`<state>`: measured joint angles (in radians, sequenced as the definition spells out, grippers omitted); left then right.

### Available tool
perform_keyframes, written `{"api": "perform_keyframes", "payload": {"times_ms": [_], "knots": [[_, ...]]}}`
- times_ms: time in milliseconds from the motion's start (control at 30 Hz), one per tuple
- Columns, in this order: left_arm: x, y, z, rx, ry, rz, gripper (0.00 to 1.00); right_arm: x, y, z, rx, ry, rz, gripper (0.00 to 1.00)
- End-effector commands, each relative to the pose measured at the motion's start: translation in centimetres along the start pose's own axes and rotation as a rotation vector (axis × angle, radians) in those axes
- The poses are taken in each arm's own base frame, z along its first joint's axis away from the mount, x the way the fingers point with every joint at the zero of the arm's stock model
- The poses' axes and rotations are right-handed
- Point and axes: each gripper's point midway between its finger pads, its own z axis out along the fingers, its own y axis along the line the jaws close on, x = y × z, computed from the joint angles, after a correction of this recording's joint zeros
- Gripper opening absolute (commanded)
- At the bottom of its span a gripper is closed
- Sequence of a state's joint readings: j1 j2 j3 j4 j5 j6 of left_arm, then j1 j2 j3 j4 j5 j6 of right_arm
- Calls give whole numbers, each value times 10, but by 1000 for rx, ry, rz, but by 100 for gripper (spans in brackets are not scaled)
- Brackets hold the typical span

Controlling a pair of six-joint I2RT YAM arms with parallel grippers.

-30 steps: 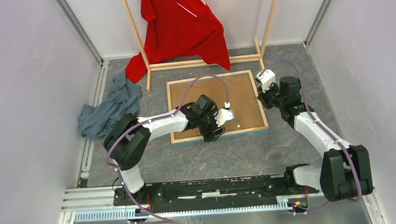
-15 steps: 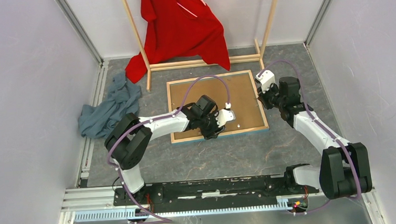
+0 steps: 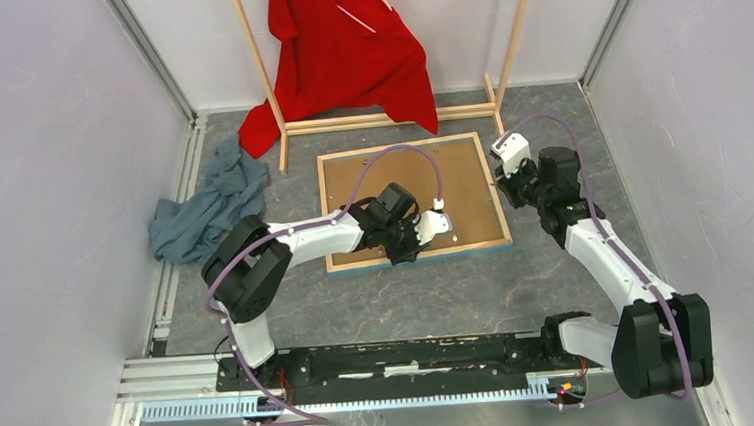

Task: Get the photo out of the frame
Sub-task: Release the photo frame item from the photo frame.

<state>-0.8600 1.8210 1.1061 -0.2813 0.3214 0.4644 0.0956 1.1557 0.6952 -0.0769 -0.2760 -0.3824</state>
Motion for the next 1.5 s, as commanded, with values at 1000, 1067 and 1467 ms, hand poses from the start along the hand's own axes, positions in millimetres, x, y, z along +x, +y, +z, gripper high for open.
{"api": "perform_keyframes", "payload": {"times_ms": [1000,1067,1467], "knots": [[29,-5,23,20,89,-76,17,12,-4,14,39,9,13,0],[29,-5,24,22,90,-78,18,11,-5,16,52,2,22,0],[29,-5,24,21,88,-78,18,20,-6,27,86,41,33,0]]}}
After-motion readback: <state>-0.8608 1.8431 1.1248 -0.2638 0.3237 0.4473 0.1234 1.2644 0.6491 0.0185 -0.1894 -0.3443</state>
